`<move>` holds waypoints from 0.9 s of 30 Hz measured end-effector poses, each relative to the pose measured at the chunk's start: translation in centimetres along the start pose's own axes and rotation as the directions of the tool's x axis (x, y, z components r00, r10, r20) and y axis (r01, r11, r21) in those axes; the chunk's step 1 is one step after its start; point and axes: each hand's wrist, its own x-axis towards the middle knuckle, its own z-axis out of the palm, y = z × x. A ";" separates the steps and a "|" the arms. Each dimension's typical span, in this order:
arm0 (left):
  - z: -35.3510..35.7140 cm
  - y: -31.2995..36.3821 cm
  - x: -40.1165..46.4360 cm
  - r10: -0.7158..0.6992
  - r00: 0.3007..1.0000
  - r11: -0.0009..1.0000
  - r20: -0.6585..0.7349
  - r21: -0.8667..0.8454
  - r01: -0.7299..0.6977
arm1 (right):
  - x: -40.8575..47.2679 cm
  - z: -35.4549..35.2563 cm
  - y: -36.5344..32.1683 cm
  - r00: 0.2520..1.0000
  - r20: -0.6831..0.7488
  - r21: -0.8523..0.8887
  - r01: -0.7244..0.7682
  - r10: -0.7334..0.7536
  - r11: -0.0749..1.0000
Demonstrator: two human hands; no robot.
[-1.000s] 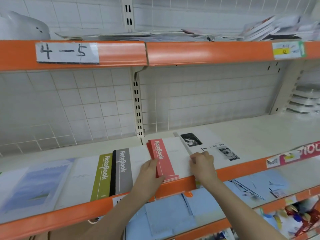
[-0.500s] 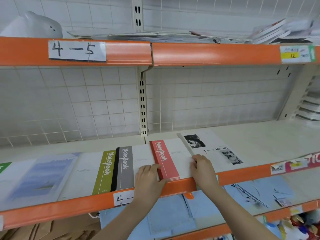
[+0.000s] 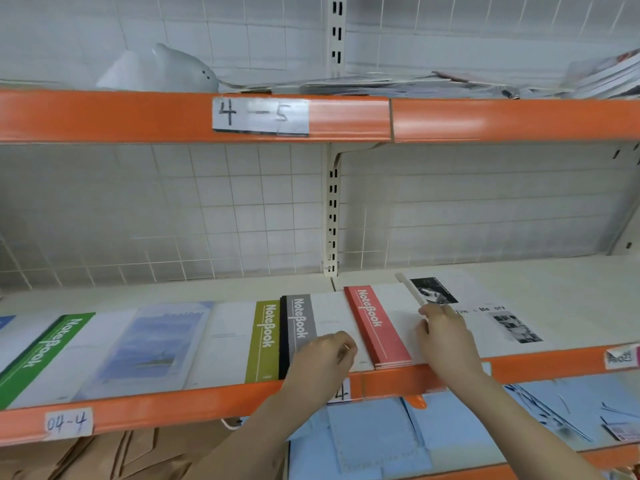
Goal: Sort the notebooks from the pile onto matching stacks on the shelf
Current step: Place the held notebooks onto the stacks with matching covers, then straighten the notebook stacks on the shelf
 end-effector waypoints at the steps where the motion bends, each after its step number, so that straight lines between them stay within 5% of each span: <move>1: -1.1 -0.8 -0.3 -0.014 1.000 1.000 0.001 -0.016 0.014 | -0.1 0.0 -1.5 0.999 -0.012 0.027 0.044 -0.044 0.999; 9: -13.9 -12.3 -5.6 -0.234 0.967 0.972 -0.098 -0.047 0.230 | -2.5 4.2 -17.9 0.909 0.167 0.177 0.352 -0.381 0.919; 15: -27.4 -21.9 -13.8 -0.422 0.854 0.905 -0.302 -0.085 0.417 | -4.9 9.7 -33.6 0.806 0.242 0.332 0.454 -0.540 0.827; 20: -37.6 -26.3 -19.6 -0.373 0.740 0.898 -0.559 -0.019 0.439 | -7.1 12.0 -45.7 0.721 0.206 0.462 0.525 -0.662 0.715; 27: -48.4 -29.7 -24.3 -0.088 0.570 0.798 -0.817 0.284 0.531 | -8.4 10.0 -59.9 0.686 0.100 0.753 0.422 -0.721 0.505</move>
